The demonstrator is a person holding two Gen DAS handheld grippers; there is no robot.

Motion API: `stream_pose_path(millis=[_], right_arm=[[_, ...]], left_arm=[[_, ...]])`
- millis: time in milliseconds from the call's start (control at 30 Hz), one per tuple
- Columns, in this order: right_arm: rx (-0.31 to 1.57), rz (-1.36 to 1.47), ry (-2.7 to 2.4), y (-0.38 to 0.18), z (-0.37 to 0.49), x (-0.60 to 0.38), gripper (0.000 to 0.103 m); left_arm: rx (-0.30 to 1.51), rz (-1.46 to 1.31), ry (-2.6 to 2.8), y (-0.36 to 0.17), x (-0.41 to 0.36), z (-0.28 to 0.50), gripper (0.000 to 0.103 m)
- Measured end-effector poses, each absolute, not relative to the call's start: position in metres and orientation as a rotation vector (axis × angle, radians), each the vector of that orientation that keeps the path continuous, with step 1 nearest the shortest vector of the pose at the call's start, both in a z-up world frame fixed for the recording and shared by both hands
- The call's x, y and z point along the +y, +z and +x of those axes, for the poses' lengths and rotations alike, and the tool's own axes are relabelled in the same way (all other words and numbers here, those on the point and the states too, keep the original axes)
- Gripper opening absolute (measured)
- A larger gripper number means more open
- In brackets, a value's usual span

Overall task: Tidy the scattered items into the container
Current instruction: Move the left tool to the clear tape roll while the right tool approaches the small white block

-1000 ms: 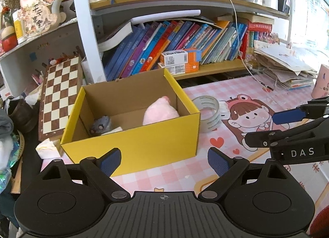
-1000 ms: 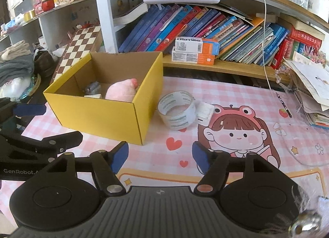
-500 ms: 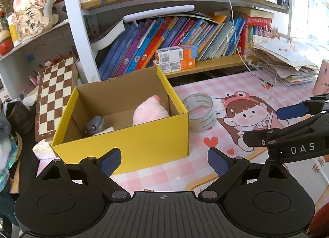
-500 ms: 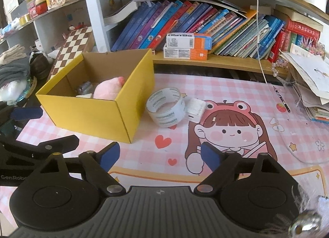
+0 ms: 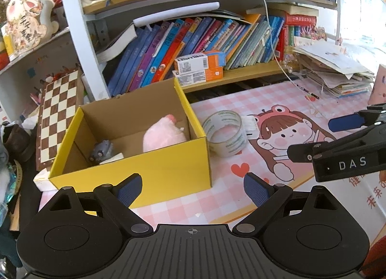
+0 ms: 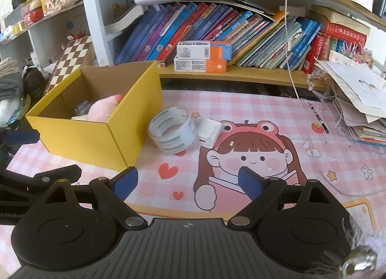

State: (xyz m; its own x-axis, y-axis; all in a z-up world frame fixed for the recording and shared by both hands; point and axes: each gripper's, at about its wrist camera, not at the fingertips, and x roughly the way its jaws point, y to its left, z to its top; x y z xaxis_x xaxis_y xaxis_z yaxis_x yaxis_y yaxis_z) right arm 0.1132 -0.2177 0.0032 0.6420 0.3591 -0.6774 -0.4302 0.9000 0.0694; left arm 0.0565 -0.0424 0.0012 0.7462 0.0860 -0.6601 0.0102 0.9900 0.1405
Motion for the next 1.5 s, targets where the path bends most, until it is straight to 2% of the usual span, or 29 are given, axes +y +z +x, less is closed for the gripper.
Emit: stream_pose_path(millis=[867, 1067, 1500], right_arm=[[0.807, -0.048, 0.469, -0.020, 0.153, -0.230, 0.089], [0.813, -0.024, 0.458, -0.023, 0.164, -0.238, 0.087], [0.833, -0.006, 0.464, -0.031, 0.186, -0.244, 0.074]], left_arm=[[0.731, 0.320, 0.033, -0.007, -0.071, 0.084, 0.093], [0.697, 0.391, 0.003, -0.008, -0.082, 0.093, 0.093], [0.657, 0.533, -0.042, -0.015, -0.104, 0.119, 0.092]])
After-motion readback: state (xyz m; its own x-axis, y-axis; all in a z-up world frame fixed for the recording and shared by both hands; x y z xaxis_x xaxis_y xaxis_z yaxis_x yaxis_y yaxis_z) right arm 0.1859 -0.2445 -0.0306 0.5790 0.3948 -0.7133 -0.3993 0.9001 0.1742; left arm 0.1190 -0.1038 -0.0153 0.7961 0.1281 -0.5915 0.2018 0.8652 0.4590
